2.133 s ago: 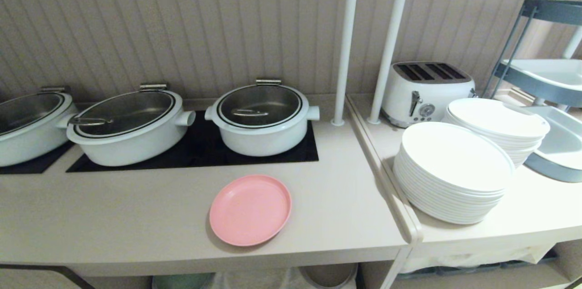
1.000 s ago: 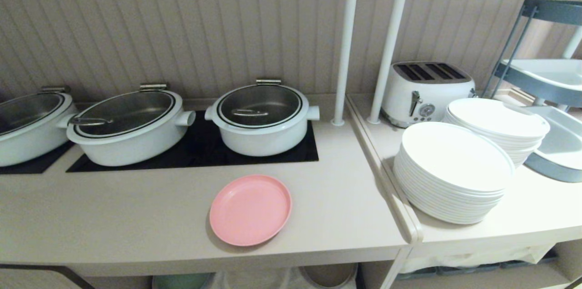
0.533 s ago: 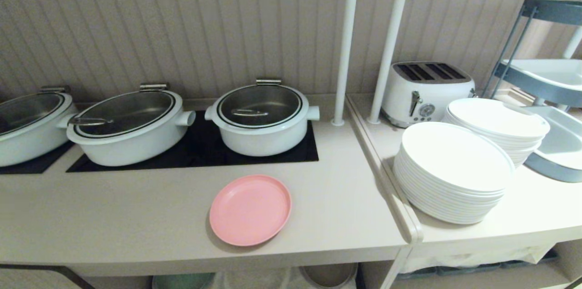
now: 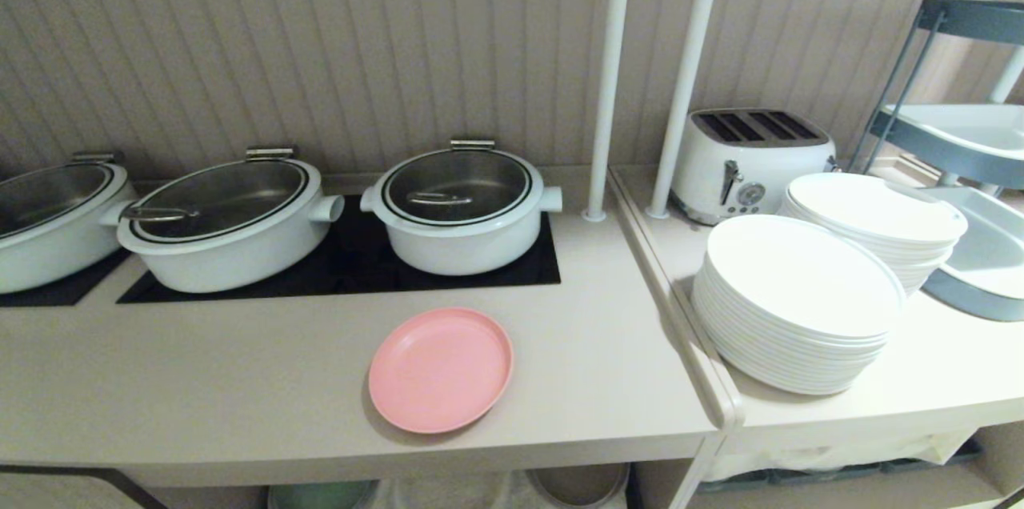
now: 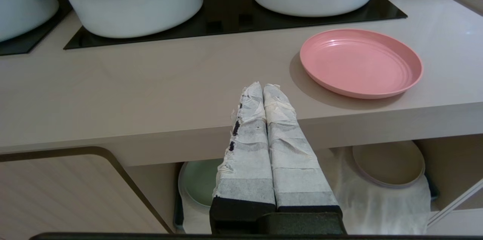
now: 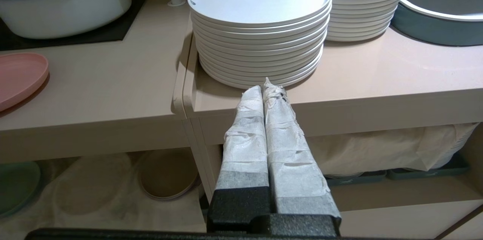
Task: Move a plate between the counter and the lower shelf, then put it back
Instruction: Pick up the plate
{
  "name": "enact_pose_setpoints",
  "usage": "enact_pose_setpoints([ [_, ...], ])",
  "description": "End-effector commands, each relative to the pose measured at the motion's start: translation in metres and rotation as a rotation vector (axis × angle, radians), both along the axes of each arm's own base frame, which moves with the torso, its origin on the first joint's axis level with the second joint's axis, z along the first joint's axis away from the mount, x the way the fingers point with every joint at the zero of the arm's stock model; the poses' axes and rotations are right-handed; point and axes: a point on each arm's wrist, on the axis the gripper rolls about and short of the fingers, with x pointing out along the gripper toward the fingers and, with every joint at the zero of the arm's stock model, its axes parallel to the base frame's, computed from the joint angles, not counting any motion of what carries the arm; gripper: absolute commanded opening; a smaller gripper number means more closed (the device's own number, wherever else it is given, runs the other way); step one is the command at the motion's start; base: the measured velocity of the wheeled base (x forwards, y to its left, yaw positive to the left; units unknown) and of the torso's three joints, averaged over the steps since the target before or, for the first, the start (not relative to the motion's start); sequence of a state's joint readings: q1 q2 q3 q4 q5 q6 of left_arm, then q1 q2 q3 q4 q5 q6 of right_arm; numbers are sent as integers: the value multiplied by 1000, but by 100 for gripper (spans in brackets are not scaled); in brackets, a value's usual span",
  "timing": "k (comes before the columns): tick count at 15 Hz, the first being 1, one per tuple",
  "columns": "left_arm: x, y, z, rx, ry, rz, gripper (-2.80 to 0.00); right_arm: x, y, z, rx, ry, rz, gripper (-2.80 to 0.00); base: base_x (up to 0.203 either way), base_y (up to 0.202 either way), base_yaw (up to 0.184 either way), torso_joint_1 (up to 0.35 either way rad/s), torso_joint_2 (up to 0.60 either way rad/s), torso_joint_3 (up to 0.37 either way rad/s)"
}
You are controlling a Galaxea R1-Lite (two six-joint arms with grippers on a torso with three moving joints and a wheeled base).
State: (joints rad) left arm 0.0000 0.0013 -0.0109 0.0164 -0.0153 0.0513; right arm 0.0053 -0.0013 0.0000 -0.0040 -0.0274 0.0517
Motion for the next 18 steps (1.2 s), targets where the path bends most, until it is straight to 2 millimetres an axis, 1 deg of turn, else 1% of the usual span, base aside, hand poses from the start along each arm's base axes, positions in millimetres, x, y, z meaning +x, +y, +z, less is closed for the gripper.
enact_pose_setpoints([
  [1,0,0,0,-1,0,0,-280,0,0,0,0,1,1,-280,0,0,0,0,0,0],
  [18,0,0,0,-1,0,-2,-280,0,0,0,-1,1,1,-280,0,0,0,0,0,0],
])
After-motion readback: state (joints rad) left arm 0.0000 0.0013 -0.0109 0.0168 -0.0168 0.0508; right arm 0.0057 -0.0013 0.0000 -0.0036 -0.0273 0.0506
